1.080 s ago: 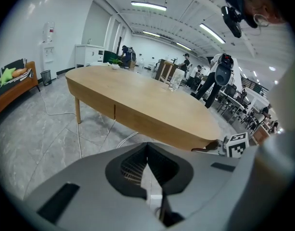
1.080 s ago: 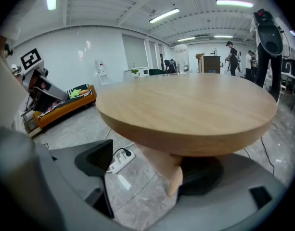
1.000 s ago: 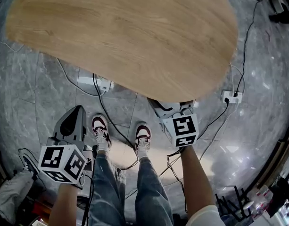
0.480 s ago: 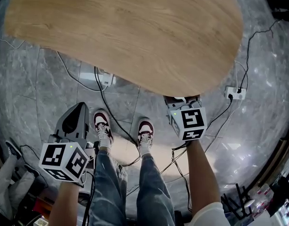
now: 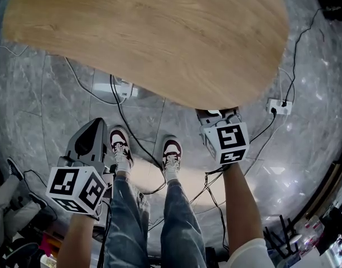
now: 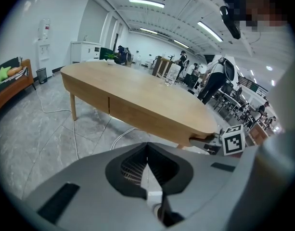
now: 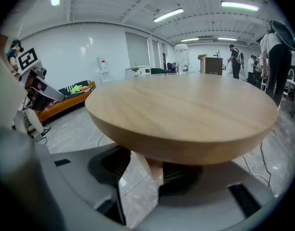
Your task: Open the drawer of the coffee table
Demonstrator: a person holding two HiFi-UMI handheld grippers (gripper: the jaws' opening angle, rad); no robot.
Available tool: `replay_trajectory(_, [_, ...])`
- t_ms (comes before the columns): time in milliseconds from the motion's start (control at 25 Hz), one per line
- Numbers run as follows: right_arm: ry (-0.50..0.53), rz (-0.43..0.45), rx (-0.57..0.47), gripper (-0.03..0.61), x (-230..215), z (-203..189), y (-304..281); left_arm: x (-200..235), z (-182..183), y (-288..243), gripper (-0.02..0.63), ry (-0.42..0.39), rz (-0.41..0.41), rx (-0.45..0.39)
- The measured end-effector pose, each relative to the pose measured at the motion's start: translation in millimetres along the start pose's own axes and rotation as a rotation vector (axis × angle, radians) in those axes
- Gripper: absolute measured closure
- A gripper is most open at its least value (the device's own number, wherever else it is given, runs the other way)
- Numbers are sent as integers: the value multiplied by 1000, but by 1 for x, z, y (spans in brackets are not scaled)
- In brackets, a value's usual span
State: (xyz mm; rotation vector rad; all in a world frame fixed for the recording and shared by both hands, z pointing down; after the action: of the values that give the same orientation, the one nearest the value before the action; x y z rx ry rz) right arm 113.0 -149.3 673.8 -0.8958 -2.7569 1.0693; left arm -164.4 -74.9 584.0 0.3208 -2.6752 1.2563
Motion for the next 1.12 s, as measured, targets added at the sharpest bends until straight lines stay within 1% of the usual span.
replay_trajectory(120, [3,13,-1,394,1,0,1,-1,-2,0,620,-7,-5,1])
replay_trajectory(480, [17,26,2,406,0,1,4,5,-5,3,620,3,19,3])
replay_trajectory(880, [34,38,5,416,5,1,11,5,-11,5,620,14,11,4])
replay_trajectory(1120, [62,66,19,428,12,-2,17,3,-13,4,620,15,2,6])
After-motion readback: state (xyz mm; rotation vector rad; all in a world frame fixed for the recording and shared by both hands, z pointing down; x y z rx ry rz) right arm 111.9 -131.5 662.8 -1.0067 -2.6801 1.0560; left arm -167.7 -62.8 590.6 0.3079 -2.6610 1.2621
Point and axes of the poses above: the fingertips, and each gripper's own axes: y backward along the fingers, x to its left, z out of its top, the point moved 6 cm from there along y, backward along the fingers, and after that the axes turned 4 degrees about -y, right-handed, at the moved point
